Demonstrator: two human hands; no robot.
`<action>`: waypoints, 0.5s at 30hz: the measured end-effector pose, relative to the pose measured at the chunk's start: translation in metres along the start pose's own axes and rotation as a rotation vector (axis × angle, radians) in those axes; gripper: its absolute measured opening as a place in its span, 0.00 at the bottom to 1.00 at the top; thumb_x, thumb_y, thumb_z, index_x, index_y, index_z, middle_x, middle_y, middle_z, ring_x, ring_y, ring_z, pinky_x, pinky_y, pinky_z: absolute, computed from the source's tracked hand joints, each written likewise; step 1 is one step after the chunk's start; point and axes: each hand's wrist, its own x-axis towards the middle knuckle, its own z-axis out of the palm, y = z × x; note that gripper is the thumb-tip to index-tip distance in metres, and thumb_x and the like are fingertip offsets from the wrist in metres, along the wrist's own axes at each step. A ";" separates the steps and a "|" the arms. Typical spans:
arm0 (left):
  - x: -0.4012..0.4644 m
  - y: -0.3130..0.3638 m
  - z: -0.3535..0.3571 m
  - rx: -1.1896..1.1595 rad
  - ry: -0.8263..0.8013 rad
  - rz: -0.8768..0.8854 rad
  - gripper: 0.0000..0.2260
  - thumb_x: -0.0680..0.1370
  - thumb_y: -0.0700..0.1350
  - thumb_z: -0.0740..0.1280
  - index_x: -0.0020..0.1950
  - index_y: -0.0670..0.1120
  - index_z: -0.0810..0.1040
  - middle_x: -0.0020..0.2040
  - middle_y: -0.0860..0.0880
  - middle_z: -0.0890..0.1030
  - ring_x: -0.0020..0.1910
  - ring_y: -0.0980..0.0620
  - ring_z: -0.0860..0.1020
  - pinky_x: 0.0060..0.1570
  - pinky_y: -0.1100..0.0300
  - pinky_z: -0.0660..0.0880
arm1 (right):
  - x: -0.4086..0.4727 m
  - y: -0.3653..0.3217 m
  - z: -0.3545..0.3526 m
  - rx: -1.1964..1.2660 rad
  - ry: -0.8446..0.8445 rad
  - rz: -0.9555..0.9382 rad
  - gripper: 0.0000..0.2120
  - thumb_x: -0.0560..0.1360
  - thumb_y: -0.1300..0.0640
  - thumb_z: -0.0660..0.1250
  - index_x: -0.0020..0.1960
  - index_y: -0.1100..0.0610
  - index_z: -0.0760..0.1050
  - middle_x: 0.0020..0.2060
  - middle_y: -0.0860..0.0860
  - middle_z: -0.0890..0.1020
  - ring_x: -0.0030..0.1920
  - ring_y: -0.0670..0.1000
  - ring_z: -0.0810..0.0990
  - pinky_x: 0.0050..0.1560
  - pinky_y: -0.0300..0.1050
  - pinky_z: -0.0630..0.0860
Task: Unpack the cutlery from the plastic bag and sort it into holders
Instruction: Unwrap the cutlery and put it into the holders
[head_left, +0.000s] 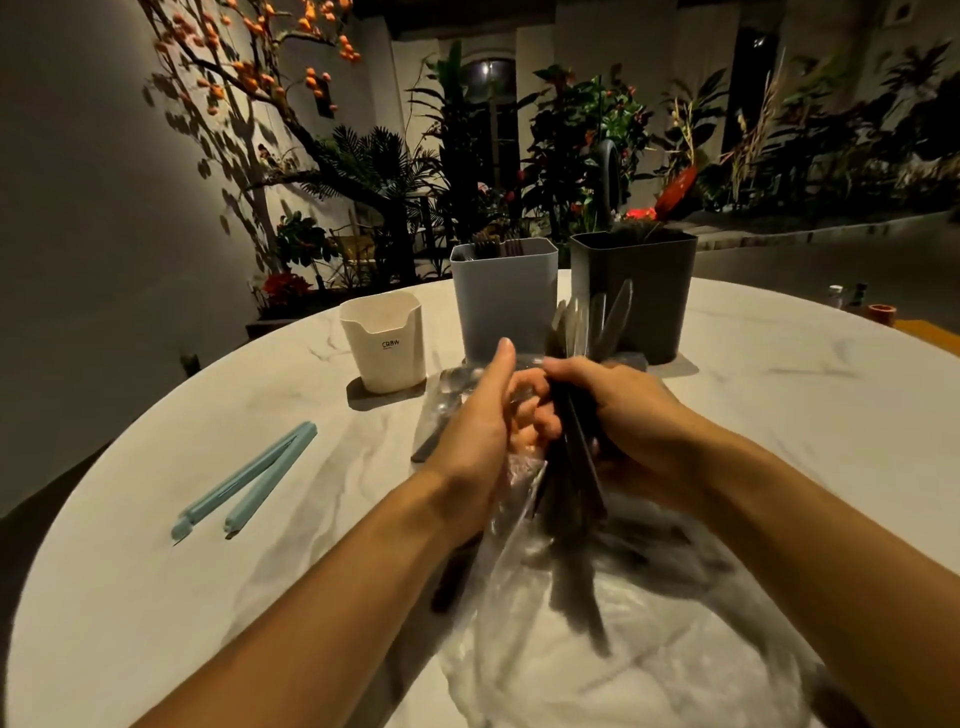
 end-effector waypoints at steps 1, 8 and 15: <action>-0.001 -0.001 -0.001 0.069 -0.016 0.012 0.31 0.81 0.66 0.51 0.53 0.38 0.76 0.34 0.45 0.71 0.40 0.42 0.72 0.43 0.60 0.72 | -0.001 0.001 0.001 -0.050 -0.029 -0.019 0.18 0.82 0.48 0.58 0.40 0.55 0.78 0.31 0.52 0.80 0.34 0.50 0.77 0.41 0.43 0.70; 0.000 -0.007 -0.005 0.068 -0.026 -0.056 0.30 0.82 0.64 0.44 0.54 0.51 0.83 0.48 0.48 0.87 0.49 0.54 0.85 0.45 0.62 0.81 | 0.002 0.001 0.001 -0.088 -0.036 -0.034 0.11 0.80 0.53 0.64 0.52 0.60 0.80 0.42 0.55 0.85 0.46 0.53 0.84 0.61 0.56 0.76; -0.004 -0.014 -0.001 0.102 -0.020 -0.037 0.19 0.84 0.59 0.52 0.57 0.56 0.81 0.54 0.52 0.86 0.57 0.53 0.82 0.56 0.58 0.78 | 0.003 0.007 0.001 -0.098 0.097 -0.034 0.13 0.79 0.50 0.65 0.58 0.58 0.76 0.46 0.56 0.86 0.51 0.58 0.85 0.60 0.62 0.77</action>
